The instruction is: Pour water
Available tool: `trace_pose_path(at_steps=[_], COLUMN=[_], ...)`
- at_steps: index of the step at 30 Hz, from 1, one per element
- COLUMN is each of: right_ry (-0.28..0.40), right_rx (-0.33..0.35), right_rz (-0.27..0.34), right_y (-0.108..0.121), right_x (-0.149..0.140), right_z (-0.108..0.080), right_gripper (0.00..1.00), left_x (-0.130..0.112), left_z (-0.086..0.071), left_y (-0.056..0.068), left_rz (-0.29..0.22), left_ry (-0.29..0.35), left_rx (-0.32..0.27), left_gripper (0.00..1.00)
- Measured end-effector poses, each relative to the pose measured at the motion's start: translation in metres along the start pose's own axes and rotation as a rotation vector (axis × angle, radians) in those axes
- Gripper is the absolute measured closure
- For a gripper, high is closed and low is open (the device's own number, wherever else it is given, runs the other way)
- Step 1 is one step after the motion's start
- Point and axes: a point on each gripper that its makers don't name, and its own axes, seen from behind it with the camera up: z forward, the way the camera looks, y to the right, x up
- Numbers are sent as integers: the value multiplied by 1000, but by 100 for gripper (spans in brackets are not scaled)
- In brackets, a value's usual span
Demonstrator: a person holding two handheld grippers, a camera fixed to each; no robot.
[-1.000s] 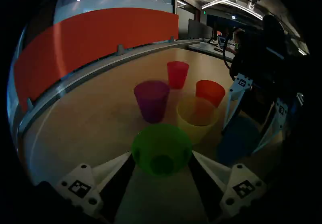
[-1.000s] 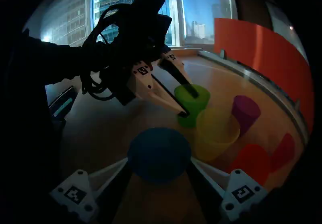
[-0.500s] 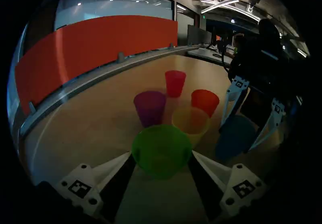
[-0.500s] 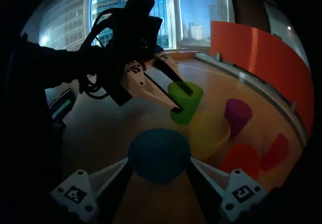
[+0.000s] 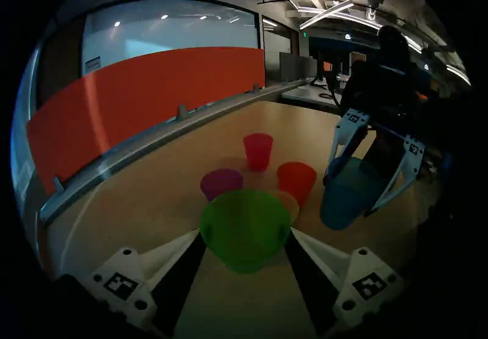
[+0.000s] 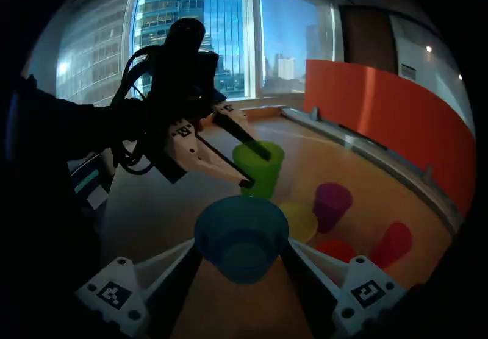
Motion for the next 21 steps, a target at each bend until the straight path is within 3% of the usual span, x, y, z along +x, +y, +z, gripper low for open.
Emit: trace_pose_path(at_steps=[21], right_ry=[152], right_rx=[-125], right_rz=[24], right_y=[28], right_x=[68], right_z=[-55], right_gripper=[11], left_x=[87], left_z=[-50], left_y=[-5], left_rz=[16], left_ry=[196], left_rx=[75], left_gripper=[15])
